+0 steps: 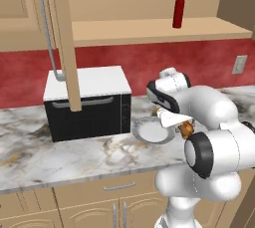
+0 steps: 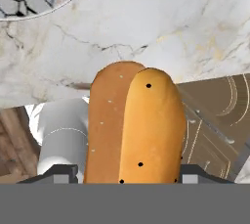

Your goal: Move the hot dog bun to the plate on the dining table and place the condiment next to that plate. Then navigate to the fridge and take the sausage and place it on the plate as well.

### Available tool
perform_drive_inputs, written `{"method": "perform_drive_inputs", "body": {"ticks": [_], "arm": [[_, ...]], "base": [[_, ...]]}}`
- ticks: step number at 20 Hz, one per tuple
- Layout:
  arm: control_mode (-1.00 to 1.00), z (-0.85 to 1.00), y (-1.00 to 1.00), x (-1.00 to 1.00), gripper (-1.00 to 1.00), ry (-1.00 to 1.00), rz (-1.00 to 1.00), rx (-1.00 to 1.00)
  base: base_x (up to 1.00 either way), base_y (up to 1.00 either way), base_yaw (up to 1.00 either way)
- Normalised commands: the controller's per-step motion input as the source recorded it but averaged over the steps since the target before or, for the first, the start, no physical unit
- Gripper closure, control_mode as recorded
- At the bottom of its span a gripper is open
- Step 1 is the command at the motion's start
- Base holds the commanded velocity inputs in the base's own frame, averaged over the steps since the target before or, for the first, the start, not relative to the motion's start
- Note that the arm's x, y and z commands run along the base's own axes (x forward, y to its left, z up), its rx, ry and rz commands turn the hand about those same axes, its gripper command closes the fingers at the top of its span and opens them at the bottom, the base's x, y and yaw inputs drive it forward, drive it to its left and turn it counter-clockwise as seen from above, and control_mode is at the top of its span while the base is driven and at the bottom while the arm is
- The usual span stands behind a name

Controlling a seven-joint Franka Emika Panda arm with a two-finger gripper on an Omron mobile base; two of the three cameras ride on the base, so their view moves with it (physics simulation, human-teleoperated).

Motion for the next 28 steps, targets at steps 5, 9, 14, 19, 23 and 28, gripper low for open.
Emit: {"method": "perform_drive_inputs", "body": {"ticks": [5, 9, 14, 19, 23, 28], "arm": [[1.00, 0.00, 0.00, 0.00, 1.00, 0.00, 0.00, 0.00], [1.00, 0.00, 0.00, 0.00, 1.00, 0.00, 0.00, 0.00], [1.00, 0.00, 0.00, 0.00, 1.00, 0.00, 0.00, 0.00], [1.00, 0.00, 0.00, 0.00, 1.00, 0.00, 0.00, 0.00], [1.00, 0.00, 0.00, 0.00, 1.00, 0.00, 0.00, 0.00], [1.00, 0.00, 0.00, 0.00, 1.00, 0.00, 0.00, 0.00]], "base": [[-0.80, 0.00, 0.07], [-1.00, 0.00, 0.05], [-1.00, 0.18, 0.09], [-0.60, 0.60, 0.58], [-0.15, 0.56, 0.81], [-0.07, 0.67, 0.80]]}}
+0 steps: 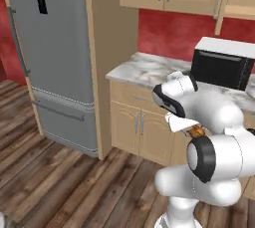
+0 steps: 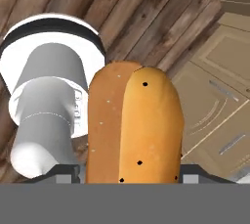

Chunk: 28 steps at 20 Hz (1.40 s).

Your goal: Move the hot dog bun to the plate on the dining table and place the condiment next to that plate. Then navigate to the fridge and take the sausage and place it on the plate as well.

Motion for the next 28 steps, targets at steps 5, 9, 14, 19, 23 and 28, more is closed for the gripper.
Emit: {"method": "perform_drive_inputs", "body": {"ticks": [5, 9, 14, 19, 23, 28], "arm": [[1.00, 0.00, 0.00, 0.00, 1.00, 0.00, 0.00, 0.00], [1.00, 0.00, 0.00, 0.00, 1.00, 0.00, 0.00, 0.00], [1.00, 0.00, 0.00, 0.00, 1.00, 0.00, 0.00, 0.00], [1.00, 0.00, 0.00, 0.00, 1.00, 0.00, 0.00, 0.00], [1.00, 0.00, 0.00, 0.00, 1.00, 0.00, 0.00, 0.00], [1.00, 0.00, 0.00, 0.00, 1.00, 0.00, 0.00, 0.00]], "base": [[-0.04, 0.75, 0.78], [0.00, 0.64, 0.73], [0.19, 0.14, 0.53], [0.24, -0.58, 0.27], [0.51, -0.82, 0.25], [0.69, -0.49, 0.26]]}}
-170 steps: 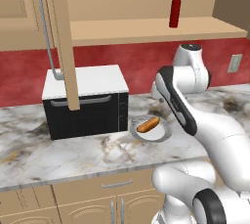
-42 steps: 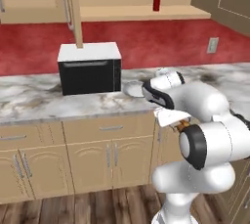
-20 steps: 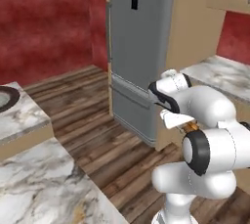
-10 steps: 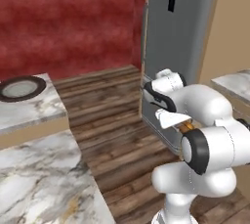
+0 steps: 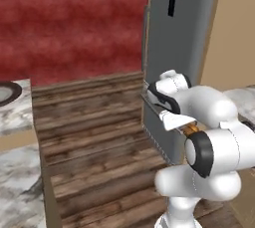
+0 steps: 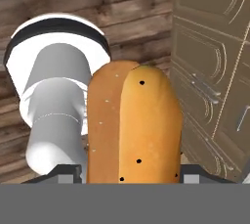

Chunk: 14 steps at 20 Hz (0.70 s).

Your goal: Move the hot dog bun to the plate on the dining table and place the condiment next to that plate. Then navigate to the fridge and take the sausage and place it on the plate as well.

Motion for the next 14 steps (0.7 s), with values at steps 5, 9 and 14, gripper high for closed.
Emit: {"method": "perform_drive_inputs", "body": {"ticks": [5, 9, 14], "arm": [[1.00, 0.00, 0.00, 0.00, 1.00, 0.00, 0.00, 0.00], [1.00, 0.00, 0.00, 0.00, 1.00, 0.00, 0.00, 0.00], [1.00, 0.00, 0.00, 0.00, 1.00, 0.00, 0.00, 0.00]], "base": [[0.99, 0.07, 0.40], [1.00, 0.16, 0.40], [1.00, 0.01, 0.48]]}}
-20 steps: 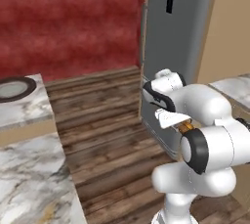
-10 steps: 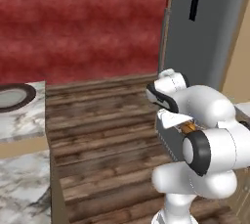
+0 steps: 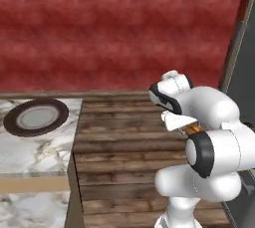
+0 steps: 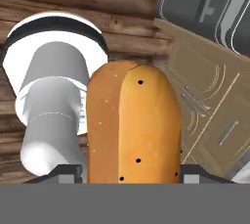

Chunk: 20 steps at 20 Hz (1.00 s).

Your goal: Move the hot dog bun to the plate on the dining table and place the condiment next to that plate. Then navigate to the fridge and take the sausage and place it on the plate as well.

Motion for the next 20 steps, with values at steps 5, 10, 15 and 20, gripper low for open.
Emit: {"method": "perform_drive_inputs", "body": {"ticks": [5, 10, 15, 20], "arm": [[1.00, 0.00, 0.00, 0.00, 1.00, 0.00, 0.00, 0.00], [1.00, 0.00, 0.00, 0.00, 1.00, 0.00, 0.00, 0.00], [1.00, 0.00, 0.00, 0.00, 1.00, 0.00, 0.00, 0.00], [1.00, 0.00, 0.00, 0.00, 1.00, 0.00, 0.00, 0.00]], "base": [[0.57, -0.03, 0.72], [0.26, 0.00, 0.80], [0.16, -0.11, 0.75], [0.13, -0.24, 0.72]]}}
